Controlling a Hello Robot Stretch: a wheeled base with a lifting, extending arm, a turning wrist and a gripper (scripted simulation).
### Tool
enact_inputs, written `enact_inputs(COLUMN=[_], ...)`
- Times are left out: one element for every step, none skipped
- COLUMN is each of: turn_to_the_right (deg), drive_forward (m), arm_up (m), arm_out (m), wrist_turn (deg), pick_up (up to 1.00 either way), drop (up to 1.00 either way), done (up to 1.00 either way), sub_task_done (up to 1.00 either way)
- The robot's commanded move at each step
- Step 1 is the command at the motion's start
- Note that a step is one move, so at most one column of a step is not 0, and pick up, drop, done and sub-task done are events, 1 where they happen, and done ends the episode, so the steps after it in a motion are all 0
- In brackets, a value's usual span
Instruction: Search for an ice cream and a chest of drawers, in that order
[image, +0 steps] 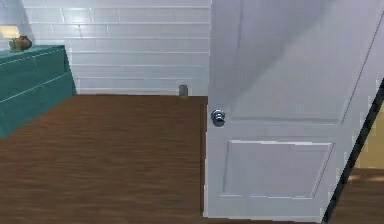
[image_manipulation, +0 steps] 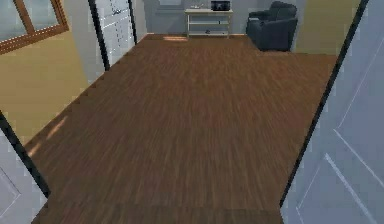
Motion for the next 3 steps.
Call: enact_inputs(turn_to_the_right=[-45.0,-6.0,0.0], drive_forward=[0.0,0.0,1.0], arm_up=[0.0,0.0,0.0], arm_out=[0.0,0.0,0.0], wrist_turn=[0.0,0.0,0.0], pick_up=[0.0,0.0,0.0], drop=[0.0,0.0,0.0], done=[0.0,0.0,0.0], sub_task_done=[0.0,0.0,0.0])
